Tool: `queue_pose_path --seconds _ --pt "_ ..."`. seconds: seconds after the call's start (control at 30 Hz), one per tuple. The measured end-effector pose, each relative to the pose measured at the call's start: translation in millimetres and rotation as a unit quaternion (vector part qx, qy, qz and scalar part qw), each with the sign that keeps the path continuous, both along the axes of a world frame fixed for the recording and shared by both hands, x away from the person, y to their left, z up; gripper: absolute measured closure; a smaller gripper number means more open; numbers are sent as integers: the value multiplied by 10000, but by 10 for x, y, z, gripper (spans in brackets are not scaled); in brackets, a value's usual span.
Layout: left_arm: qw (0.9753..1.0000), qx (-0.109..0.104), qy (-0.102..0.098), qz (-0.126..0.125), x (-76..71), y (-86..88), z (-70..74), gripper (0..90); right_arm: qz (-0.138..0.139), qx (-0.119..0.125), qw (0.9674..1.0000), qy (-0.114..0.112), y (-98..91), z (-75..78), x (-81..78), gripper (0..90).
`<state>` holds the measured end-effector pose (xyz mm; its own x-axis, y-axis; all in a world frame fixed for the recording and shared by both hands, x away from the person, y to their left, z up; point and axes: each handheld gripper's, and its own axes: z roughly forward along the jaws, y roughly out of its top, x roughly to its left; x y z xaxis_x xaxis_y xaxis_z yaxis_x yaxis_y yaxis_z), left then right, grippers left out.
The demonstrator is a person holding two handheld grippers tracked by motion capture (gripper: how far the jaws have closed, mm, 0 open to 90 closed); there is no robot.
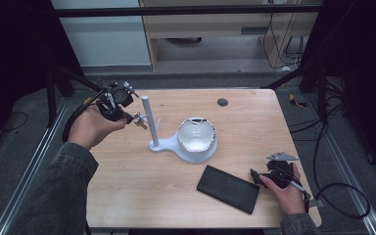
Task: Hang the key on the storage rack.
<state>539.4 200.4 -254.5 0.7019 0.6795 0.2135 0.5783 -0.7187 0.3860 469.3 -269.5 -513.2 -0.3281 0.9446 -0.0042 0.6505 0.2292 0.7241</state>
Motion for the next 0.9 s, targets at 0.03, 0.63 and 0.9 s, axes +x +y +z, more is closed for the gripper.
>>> queue_pose_path --seconds 0.03,0.63,0.9 --pt "10000 -17 3 -1 12 1 -11 900 -7 4 10000 6 1 0 -1 4" --pt "9957 -699 -602 -33 -253 316 -85 858 5 -4 10000 10 2 2 -1 3" --pt "9928 -934 -725 -192 -549 416 -354 826 5 5 10000 5 2 2 0 4"
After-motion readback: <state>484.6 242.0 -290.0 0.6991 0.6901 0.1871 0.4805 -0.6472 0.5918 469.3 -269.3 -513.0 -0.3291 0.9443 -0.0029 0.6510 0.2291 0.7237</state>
